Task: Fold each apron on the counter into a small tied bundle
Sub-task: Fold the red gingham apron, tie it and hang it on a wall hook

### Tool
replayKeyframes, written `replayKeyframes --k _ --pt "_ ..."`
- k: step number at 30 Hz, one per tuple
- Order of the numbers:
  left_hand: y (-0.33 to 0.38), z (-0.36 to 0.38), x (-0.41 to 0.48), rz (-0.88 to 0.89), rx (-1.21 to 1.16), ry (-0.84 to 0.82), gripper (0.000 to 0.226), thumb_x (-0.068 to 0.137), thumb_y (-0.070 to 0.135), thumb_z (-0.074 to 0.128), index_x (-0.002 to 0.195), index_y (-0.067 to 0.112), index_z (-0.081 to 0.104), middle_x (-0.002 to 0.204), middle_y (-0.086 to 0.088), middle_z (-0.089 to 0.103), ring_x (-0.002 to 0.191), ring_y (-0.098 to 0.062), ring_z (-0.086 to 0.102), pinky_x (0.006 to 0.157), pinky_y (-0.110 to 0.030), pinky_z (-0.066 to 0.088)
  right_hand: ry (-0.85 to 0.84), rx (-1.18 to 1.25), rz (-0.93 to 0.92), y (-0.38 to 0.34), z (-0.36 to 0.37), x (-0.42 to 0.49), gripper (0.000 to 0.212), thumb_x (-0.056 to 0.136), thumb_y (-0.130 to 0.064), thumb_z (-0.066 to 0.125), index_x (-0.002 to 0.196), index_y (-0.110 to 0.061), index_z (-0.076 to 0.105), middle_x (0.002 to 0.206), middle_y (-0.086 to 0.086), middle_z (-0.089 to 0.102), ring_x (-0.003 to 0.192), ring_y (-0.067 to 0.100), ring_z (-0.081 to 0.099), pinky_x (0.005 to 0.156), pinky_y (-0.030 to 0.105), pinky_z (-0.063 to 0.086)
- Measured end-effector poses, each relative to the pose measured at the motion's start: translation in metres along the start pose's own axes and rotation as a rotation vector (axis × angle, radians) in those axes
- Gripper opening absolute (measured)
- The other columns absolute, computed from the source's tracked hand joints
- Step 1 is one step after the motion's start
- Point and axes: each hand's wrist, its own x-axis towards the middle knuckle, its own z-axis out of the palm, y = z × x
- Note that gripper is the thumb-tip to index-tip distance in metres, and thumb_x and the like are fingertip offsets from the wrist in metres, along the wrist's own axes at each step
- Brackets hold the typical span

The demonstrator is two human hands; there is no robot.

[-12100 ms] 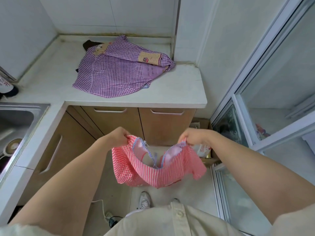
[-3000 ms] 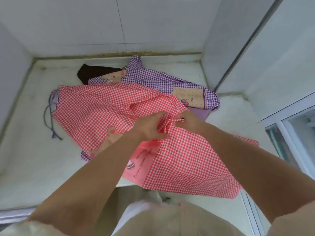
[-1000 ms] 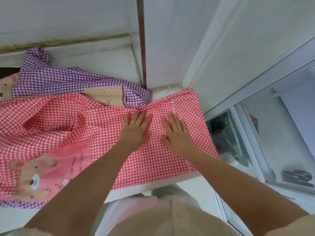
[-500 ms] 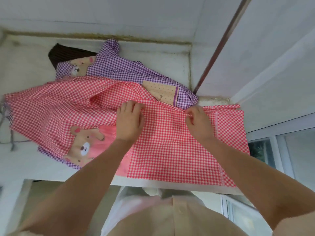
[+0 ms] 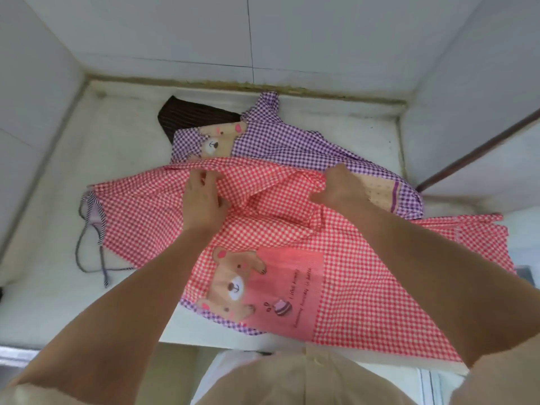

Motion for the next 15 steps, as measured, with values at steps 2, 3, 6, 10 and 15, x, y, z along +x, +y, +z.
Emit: replayKeyframes --k 2,3,6,10,15 --pt "-0.007 0.0 0.011 -0.019 0.006 -0.082 0.058 0.07 0.005 0.071 0.125 0.008 0.053 0.131 -0.021 0.041 0.115 -0.037 0.048 0.095 -0.047 0.048 -0.091 -0.087 0.071 -0.008 -0.002 -0.003 0.018 0.087 -0.028 0.065 0.099 -0.013 0.064 0.092 0.004 0.062 0.076 0.02 0.061 0.076 0.037 0.056" --pt "-0.011 0.0 0.018 -0.034 0.021 -0.125 0.063 0.072 0.007 0.074 0.129 0.012 0.049 0.138 -0.019 0.036 0.12 -0.035 0.047 0.097 -0.046 0.048 -0.117 -0.143 0.096 -0.013 -0.004 -0.002 0.019 0.09 -0.024 0.061 0.103 -0.011 0.064 0.092 0.004 0.062 0.079 0.022 0.062 0.078 0.038 0.056" --pt "-0.016 -0.001 0.032 -0.048 0.041 -0.234 0.084 0.075 0.016 0.079 0.144 0.019 0.032 0.153 -0.017 0.017 0.124 -0.034 0.048 0.094 -0.042 0.051 -0.08 -0.253 0.071 -0.029 -0.023 -0.001 0.021 0.093 -0.018 0.054 0.109 -0.009 0.064 0.105 0.009 0.065 0.096 0.028 0.064 0.085 0.038 0.054" --pt "-0.024 -0.006 0.055 -0.117 0.05 -0.393 0.105 0.078 0.036 0.078 0.154 0.024 0.008 0.16 -0.013 0.01 0.136 -0.038 0.038 0.102 -0.055 0.043 0.378 -0.08 -0.073 -0.057 -0.044 0.006 0.022 0.09 -0.024 0.051 0.103 -0.013 0.065 0.092 0.012 0.069 0.086 0.033 0.066 0.078 0.039 0.054" --pt "-0.032 -0.017 0.07 -0.205 -0.019 -0.377 0.115 0.073 0.048 0.079 0.155 0.024 0.003 0.158 -0.018 0.014 0.138 -0.041 0.034 0.107 -0.056 0.035 0.629 0.366 -0.333 -0.08 -0.032 0.005 0.026 0.094 -0.014 0.052 0.119 -0.011 0.056 0.088 0.01 0.07 0.072 0.024 0.062 0.064 0.032 0.051"
